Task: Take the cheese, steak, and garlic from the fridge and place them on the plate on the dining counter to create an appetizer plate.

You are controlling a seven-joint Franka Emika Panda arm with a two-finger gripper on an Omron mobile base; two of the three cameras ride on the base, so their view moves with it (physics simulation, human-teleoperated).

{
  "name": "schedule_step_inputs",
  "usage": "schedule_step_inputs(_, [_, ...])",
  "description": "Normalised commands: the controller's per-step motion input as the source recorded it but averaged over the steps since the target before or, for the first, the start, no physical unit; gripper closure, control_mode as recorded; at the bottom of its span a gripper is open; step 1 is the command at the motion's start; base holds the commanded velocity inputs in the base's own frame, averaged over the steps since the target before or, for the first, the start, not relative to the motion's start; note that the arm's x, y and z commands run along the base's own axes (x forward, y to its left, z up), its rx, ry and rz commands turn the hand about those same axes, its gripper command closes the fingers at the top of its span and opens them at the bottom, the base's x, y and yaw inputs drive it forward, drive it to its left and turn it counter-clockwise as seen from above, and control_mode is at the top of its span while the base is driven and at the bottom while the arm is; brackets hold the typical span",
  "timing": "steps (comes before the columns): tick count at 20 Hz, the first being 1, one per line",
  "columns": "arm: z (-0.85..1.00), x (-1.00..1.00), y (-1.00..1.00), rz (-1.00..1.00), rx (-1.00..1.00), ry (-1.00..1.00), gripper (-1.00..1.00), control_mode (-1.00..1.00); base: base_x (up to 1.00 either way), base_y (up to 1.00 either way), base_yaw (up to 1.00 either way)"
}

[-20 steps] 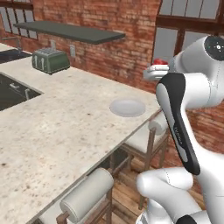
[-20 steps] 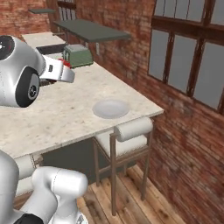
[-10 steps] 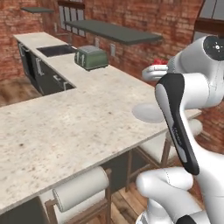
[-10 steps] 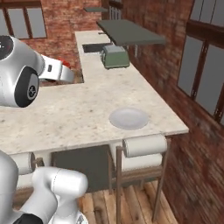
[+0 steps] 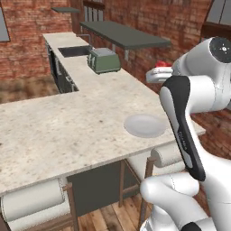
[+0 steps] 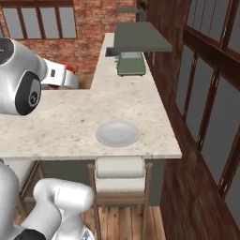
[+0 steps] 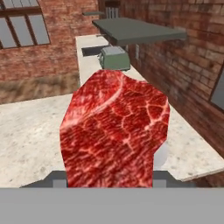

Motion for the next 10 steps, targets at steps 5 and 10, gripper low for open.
schedule_step_inputs(5, [0.0, 0.0, 0.0, 0.0, 0.0, 0.0, 1.0, 1.0, 0.78, -0.16, 0.27])
schedule_step_inputs(10, [0.0, 0.0, 0.0, 0.0, 0.0, 0.0, 1.0, 1.0, 0.3, -0.03, 0.1])
